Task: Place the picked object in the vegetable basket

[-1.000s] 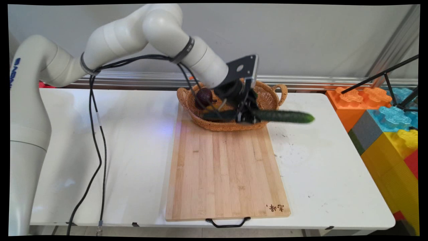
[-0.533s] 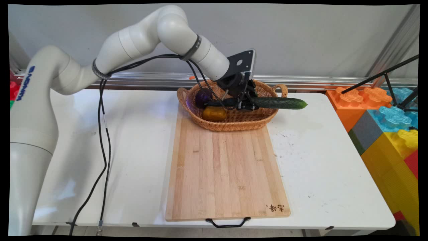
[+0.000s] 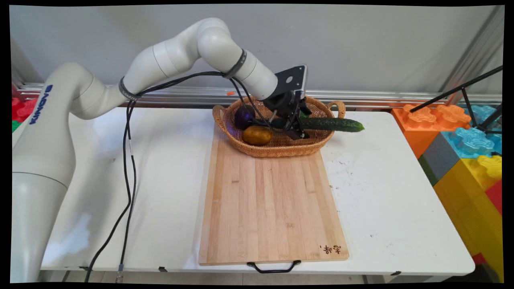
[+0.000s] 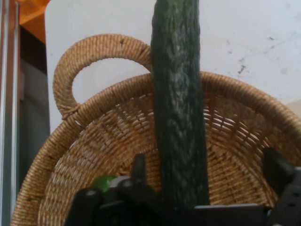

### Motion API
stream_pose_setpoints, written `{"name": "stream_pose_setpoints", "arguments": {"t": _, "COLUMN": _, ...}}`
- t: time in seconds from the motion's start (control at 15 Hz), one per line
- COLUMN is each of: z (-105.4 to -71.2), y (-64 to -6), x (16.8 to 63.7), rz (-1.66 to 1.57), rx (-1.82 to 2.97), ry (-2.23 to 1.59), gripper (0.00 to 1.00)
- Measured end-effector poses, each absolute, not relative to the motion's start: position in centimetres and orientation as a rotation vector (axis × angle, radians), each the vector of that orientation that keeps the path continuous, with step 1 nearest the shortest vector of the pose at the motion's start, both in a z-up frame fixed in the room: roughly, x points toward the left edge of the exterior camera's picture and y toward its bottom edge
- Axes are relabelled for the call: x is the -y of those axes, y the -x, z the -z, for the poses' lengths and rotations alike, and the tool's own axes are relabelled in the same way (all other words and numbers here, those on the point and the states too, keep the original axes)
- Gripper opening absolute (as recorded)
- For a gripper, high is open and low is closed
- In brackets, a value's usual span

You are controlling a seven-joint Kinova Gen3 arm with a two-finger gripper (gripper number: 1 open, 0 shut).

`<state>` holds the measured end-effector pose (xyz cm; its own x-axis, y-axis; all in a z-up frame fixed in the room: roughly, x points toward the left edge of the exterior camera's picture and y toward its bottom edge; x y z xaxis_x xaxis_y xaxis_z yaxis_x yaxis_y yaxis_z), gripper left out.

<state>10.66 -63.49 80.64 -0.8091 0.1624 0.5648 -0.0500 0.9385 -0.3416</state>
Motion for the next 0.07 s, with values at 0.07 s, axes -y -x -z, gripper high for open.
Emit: {"name": "stream_pose_setpoints", "arguments": {"t": 0.07, "z": -80.7, "y": -10.58, "x": 63.51, "rz": -0.456, "rx": 2.468, "ry": 0.064, "gripper": 1.0}}
